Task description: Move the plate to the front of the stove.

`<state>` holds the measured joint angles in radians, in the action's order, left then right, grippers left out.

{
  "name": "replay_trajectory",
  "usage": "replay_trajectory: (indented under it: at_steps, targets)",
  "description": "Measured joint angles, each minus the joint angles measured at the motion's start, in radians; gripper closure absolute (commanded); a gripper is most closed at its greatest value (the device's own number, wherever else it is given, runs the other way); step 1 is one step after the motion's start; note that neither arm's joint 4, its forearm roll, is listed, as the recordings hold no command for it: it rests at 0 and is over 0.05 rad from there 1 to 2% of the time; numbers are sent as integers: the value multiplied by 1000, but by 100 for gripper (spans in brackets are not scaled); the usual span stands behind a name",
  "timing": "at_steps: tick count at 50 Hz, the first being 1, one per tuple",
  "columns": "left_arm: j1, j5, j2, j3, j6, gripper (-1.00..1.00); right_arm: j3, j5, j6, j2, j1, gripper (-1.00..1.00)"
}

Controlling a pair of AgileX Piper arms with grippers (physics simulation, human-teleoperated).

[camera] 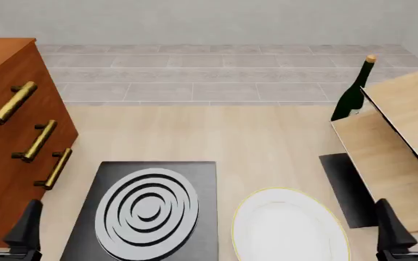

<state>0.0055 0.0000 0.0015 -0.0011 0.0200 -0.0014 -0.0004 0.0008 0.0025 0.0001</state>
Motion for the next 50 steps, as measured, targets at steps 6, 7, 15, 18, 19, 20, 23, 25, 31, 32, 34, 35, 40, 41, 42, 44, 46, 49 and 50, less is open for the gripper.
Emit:
replay_trajectory:
  at_steps: [6, 7, 15, 18, 19, 20, 23, 25, 31, 32, 34, 35, 40, 41, 42, 44, 46, 49, 50]
  targets:
    - [-21, 7, 2, 0, 25, -100, -1, 1, 1, 1, 0, -100]
    - [-31, 6, 4, 0, 29, -100, -2, 1, 1, 1, 0, -100]
    - [-122, -52, 75, 1, 54, -100, -2, 2, 2, 2, 1, -100]
    - [-165, -91, 118, 0, 63, -100, -3, 2, 2, 2, 1, -100]
    - [-178, -104, 133, 0, 68, -100, -3, 2, 2, 2, 1, -100]
    - [-191, -118, 148, -1, 73, -100, -3, 2, 2, 2, 1, -100]
    - [-239, -163, 201, -2, 82, -100, -3, 2, 3, 2, 1, -100]
    - [-274, -200, 244, -3, 88, -100, -3, 2, 3, 2, 1, -100]
    - [-365, -344, 407, -7, 131, -100, -3, 2, 3, 2, 2, -100]
    - [-378, -366, 434, -9, 141, -100, -3, 2, 3, 2, 2, -100]
    - [-403, -404, 480, -13, 164, -100, -3, 2, 3, 3, 2, -100]
    - [-416, -420, 499, -16, 179, -100, -3, 2, 3, 3, 2, -100]
    - [-482, -480, 573, -32, 266, -100, -4, 1, 3, 3, 2, -100]
    - [-494, -489, 584, -36, 287, -100, -4, 1, 3, 3, 2, -100]
    - [-506, -497, 594, -39, 306, -100, -4, 1, 3, 3, 2, -100]
    - [-532, -508, 613, -48, 347, -100, -4, 1, 3, 3, 3, -100]
    - [-559, -523, 633, -54, 394, -100, -4, 1, 3, 4, 3, -100]
    - [-599, -547, 663, -61, 466, -100, -4, 1, 3, 4, 3, -100]
    - [-611, -552, 671, -64, 487, -100, -4, 1, 3, 4, 3, -100]
